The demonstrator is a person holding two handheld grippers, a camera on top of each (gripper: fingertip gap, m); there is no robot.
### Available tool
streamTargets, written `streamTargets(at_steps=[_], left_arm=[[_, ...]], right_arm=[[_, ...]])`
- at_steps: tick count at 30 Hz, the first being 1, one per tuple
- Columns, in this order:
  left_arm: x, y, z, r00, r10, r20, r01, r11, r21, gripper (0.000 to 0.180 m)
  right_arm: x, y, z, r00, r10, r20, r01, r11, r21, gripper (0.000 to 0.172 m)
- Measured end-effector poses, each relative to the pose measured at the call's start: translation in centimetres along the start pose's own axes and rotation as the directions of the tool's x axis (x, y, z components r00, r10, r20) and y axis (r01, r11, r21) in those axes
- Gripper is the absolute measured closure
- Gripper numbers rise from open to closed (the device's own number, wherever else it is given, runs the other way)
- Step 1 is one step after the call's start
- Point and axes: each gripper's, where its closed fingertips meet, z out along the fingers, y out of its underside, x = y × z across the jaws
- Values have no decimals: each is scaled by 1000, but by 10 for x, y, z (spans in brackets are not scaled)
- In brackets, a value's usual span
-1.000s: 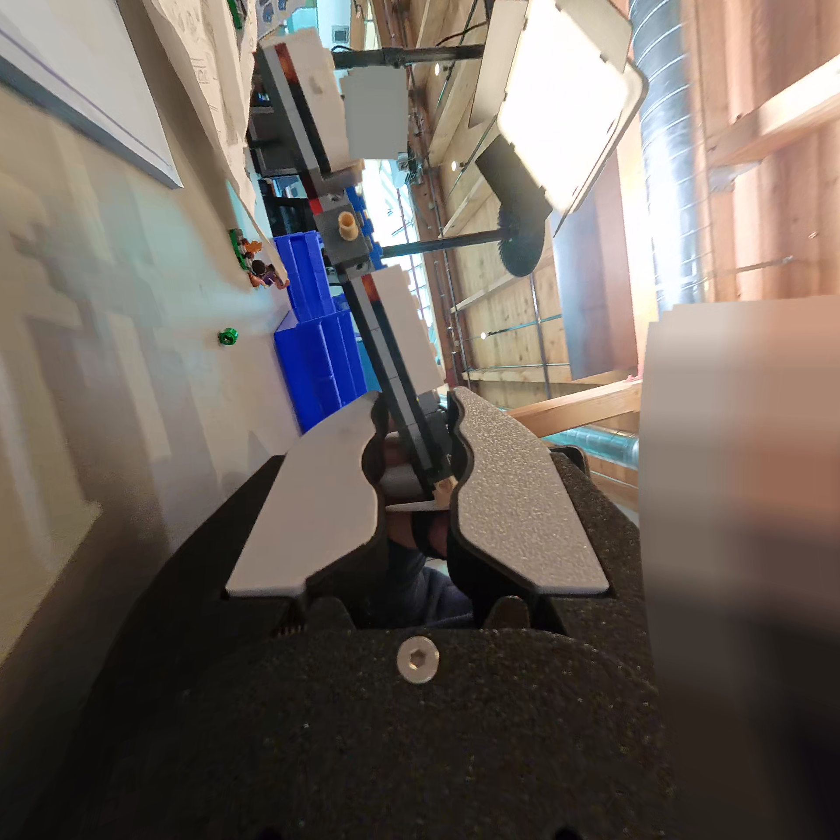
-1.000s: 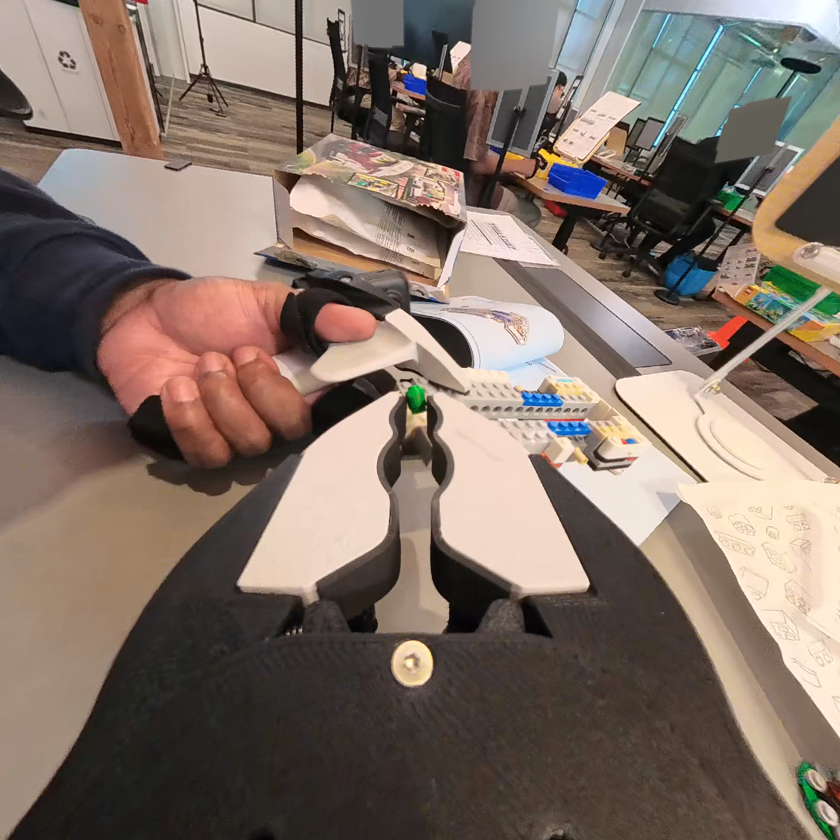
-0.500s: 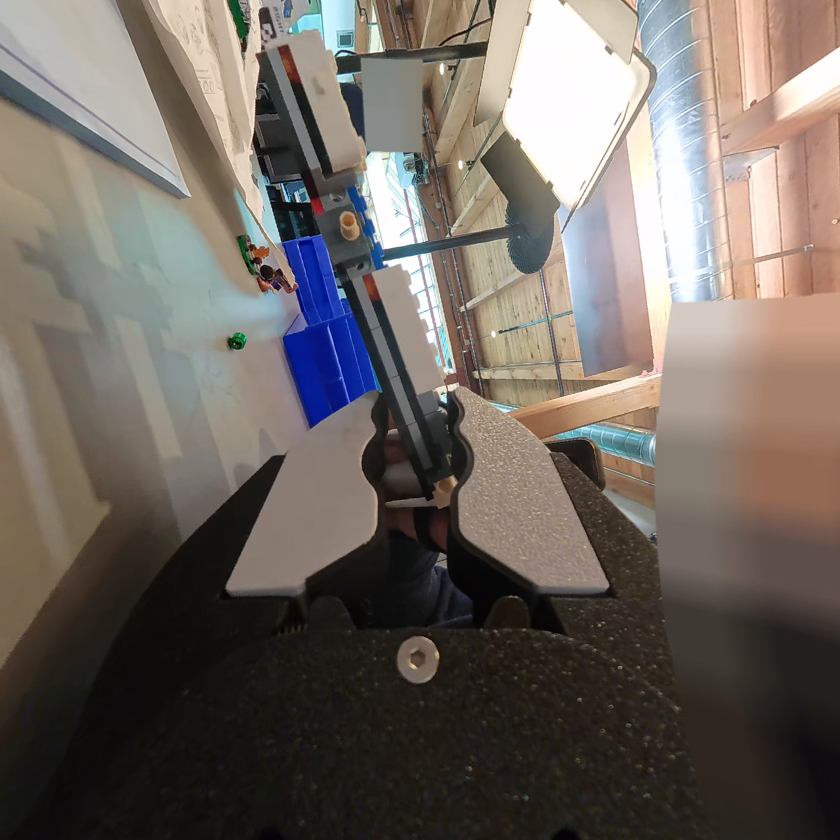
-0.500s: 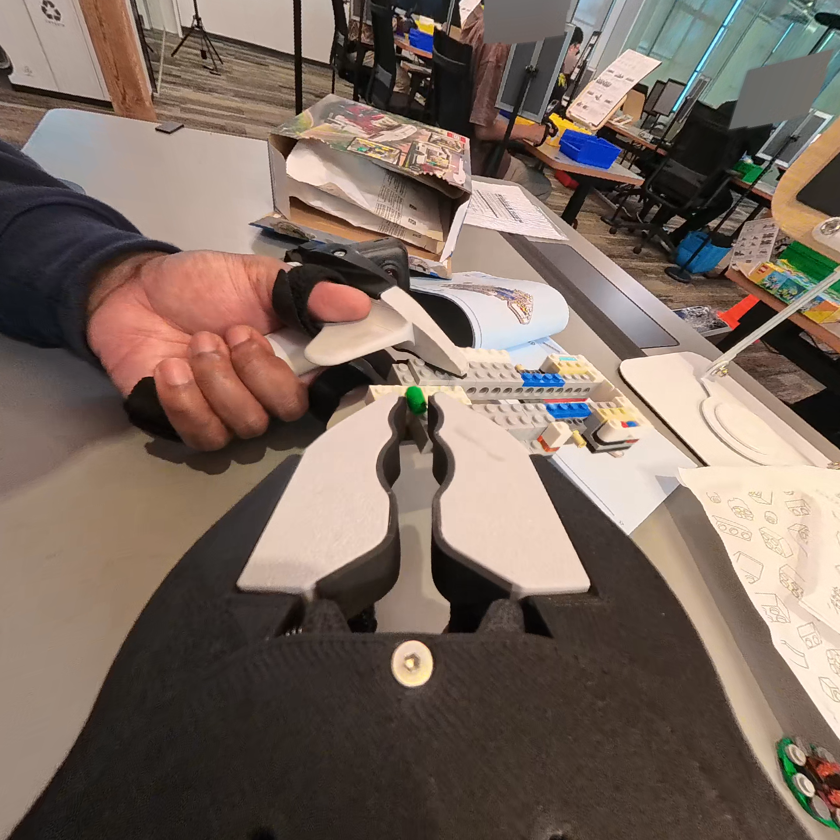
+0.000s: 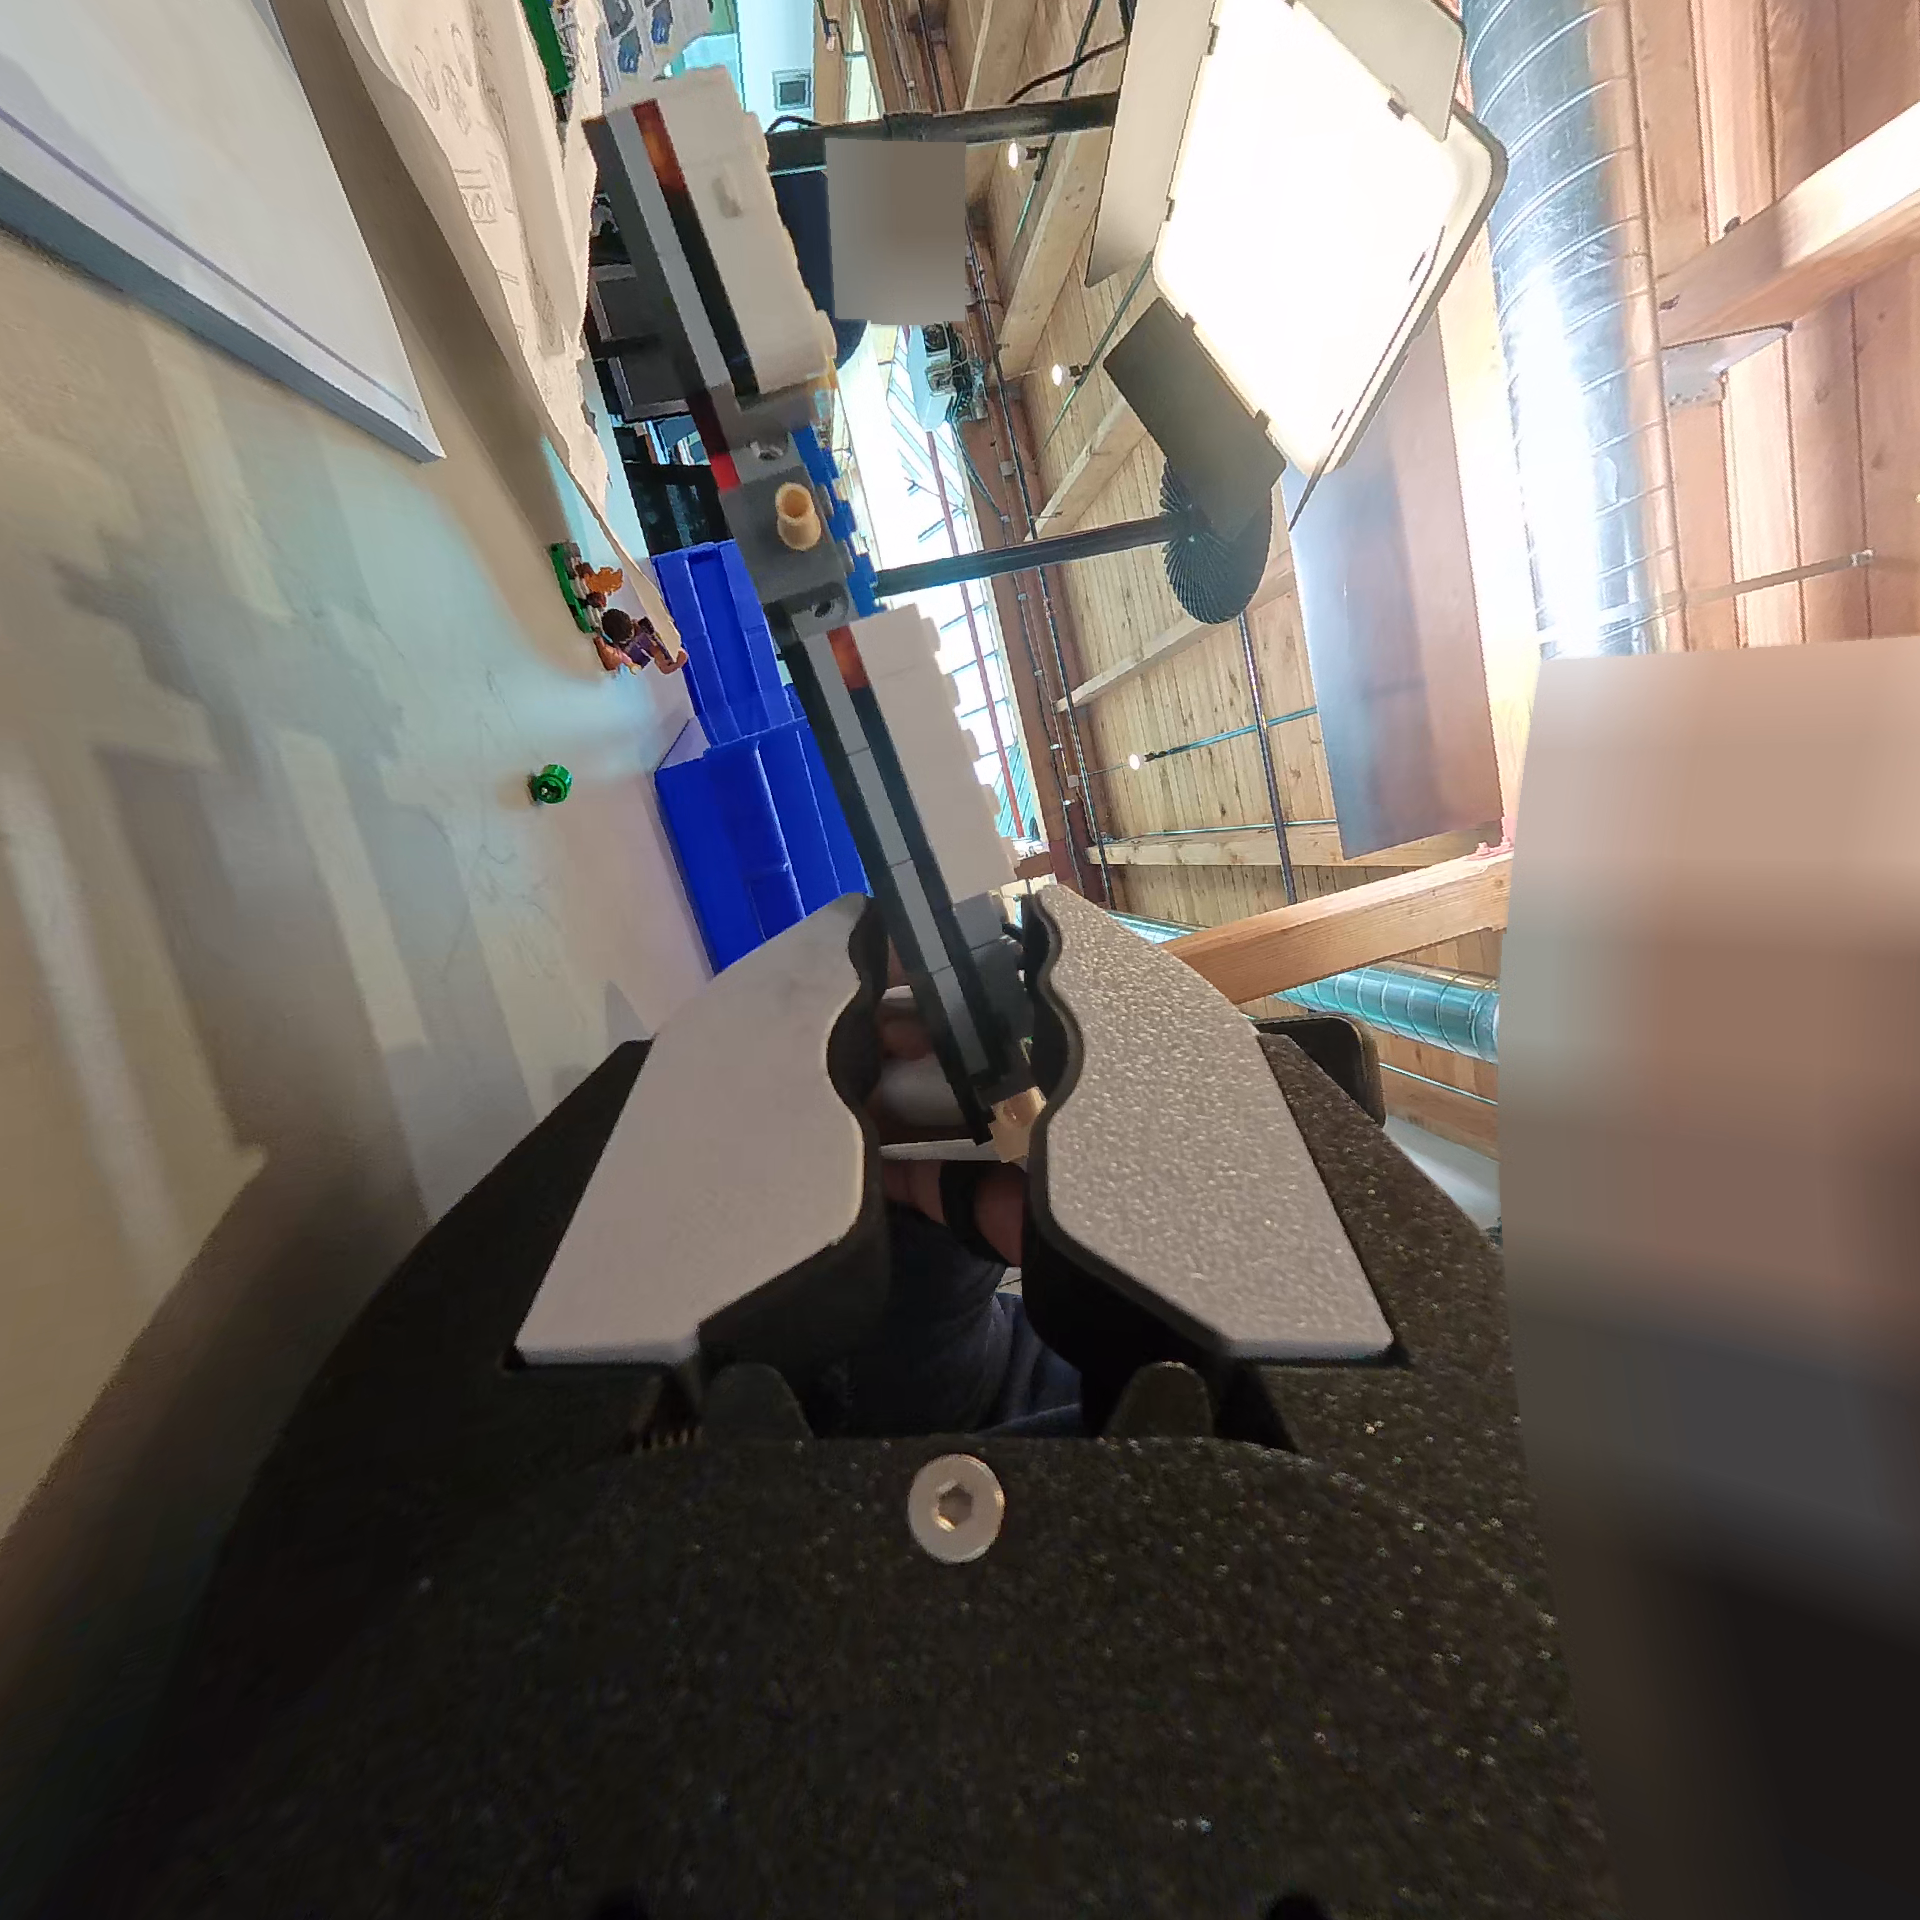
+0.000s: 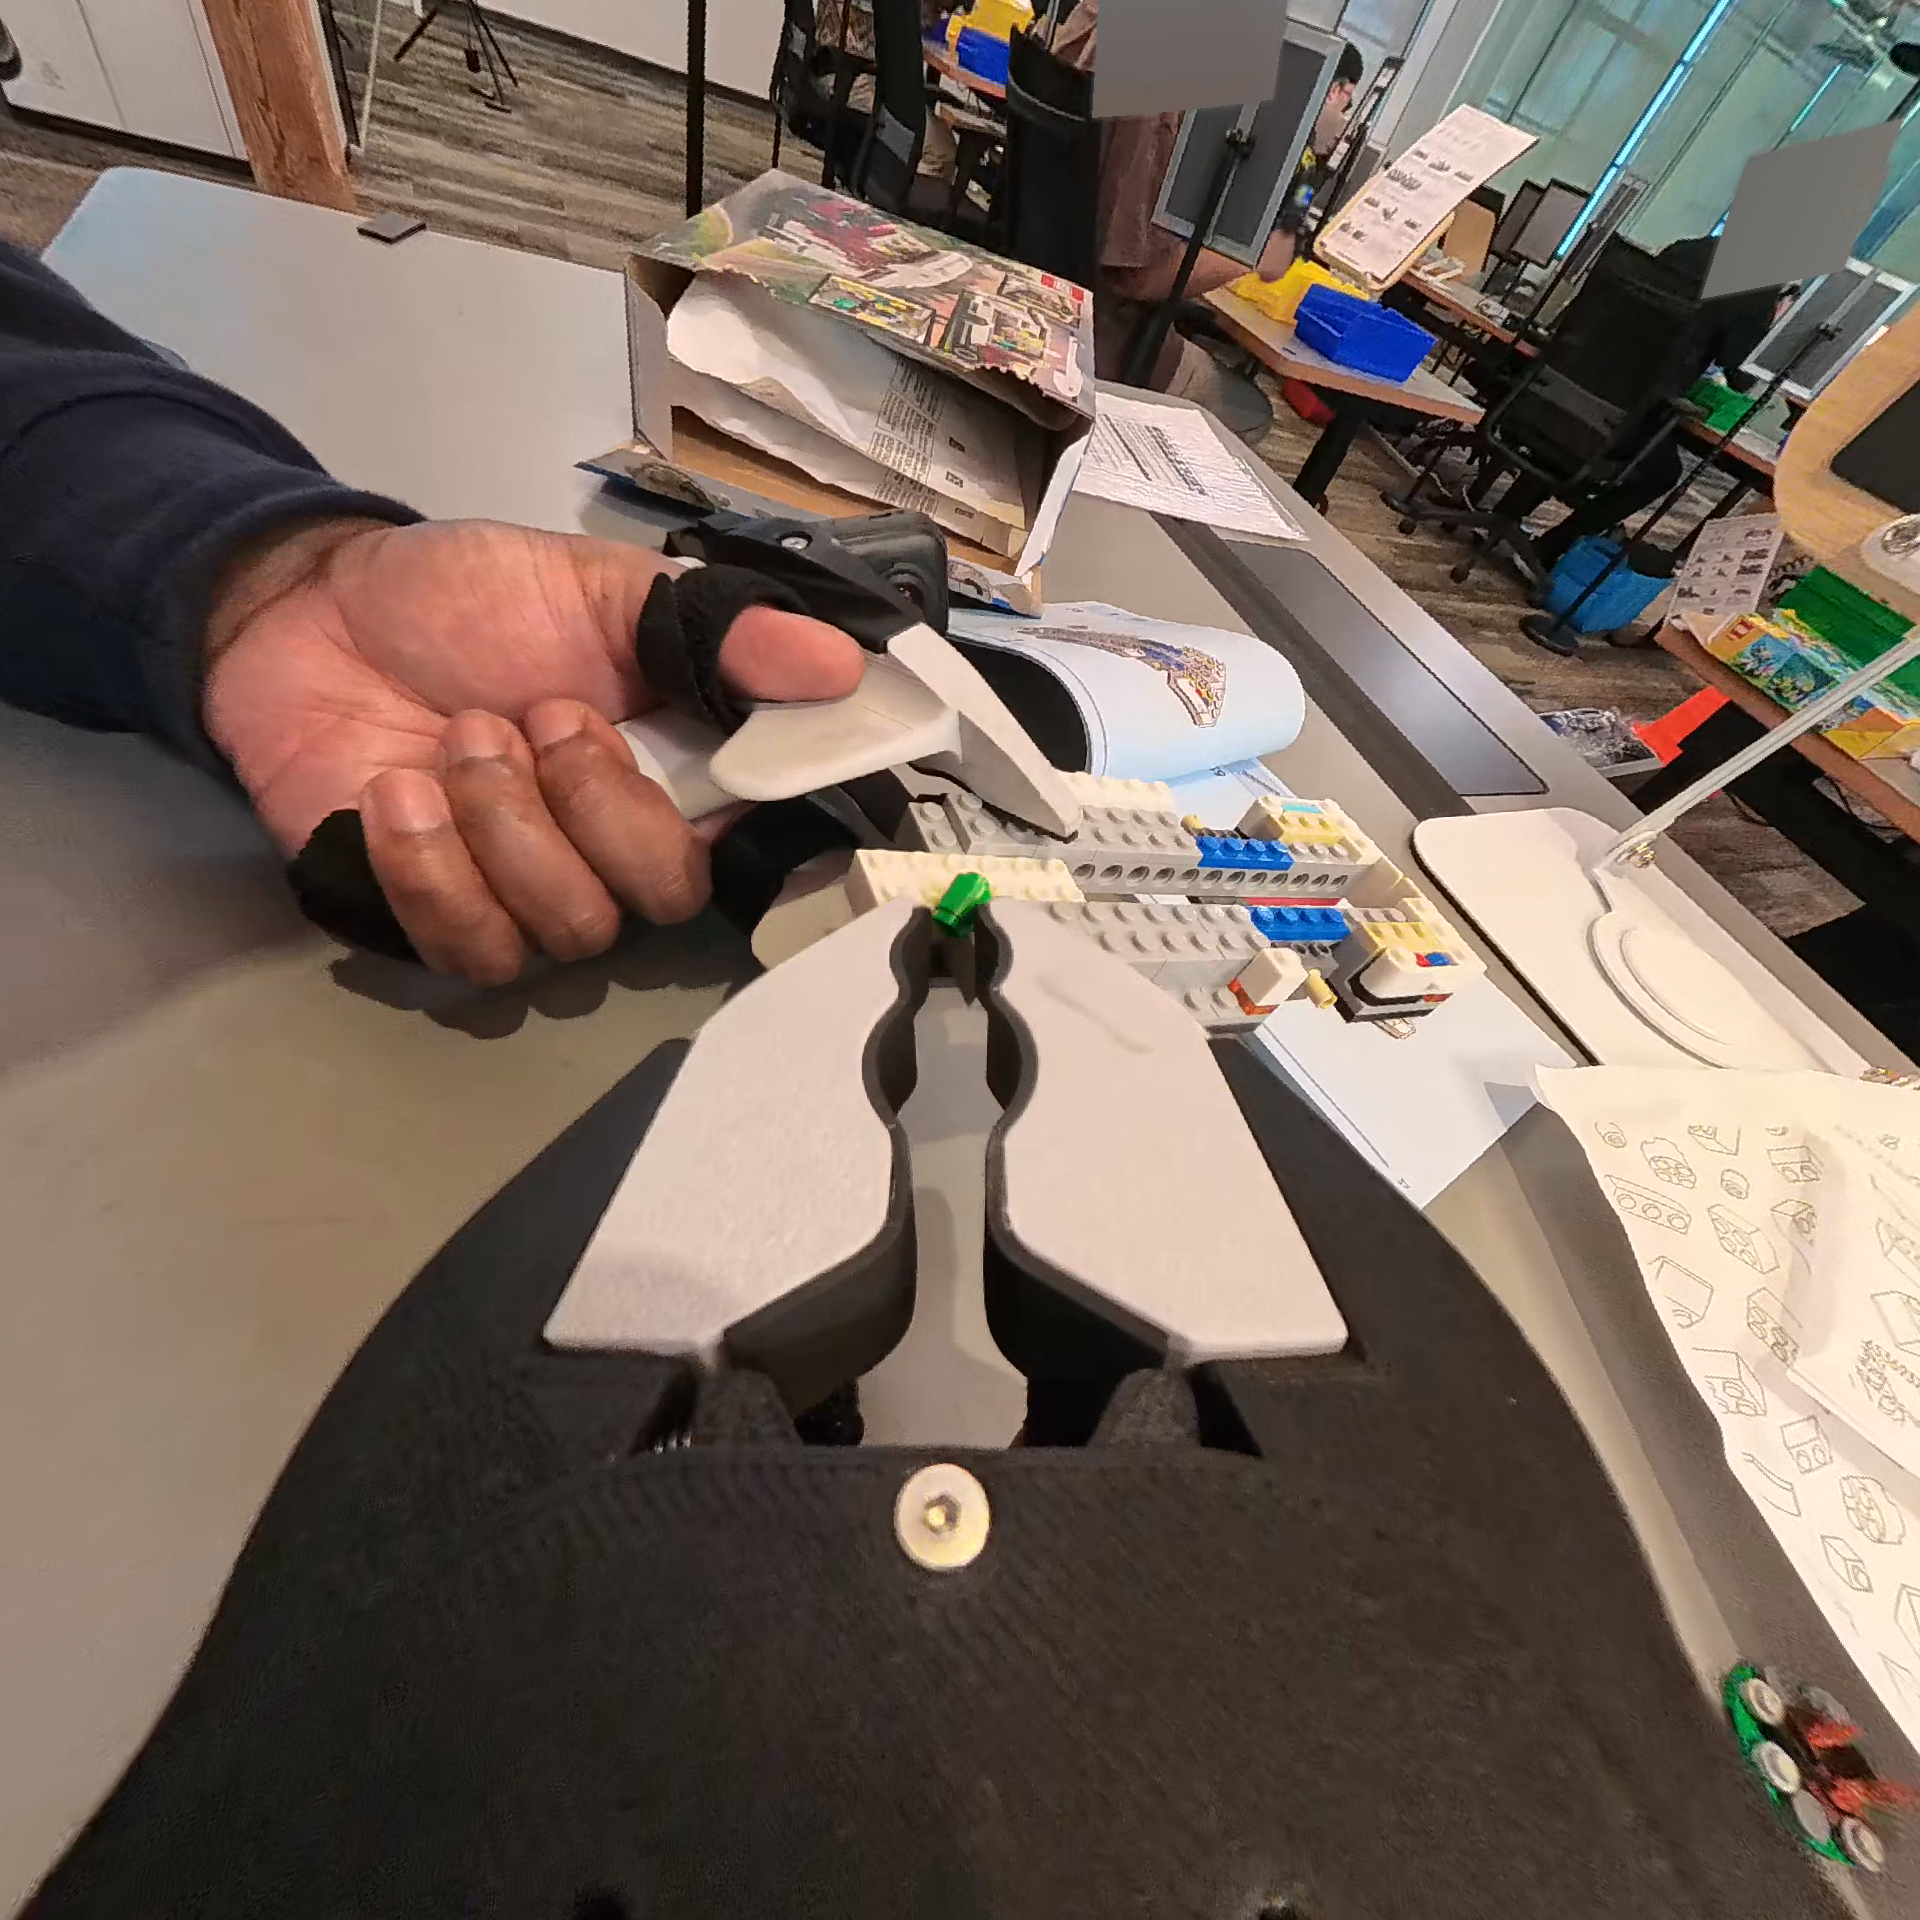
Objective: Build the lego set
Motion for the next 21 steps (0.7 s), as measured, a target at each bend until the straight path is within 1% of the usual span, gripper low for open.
streamTargets(at_steps=[21], left_arm=[[0, -1, -1, 999, -34, -12, 34, 999, 8, 156]], right_arm=[[0, 2, 2, 995, -85, -48, 85, 996, -2, 162]])
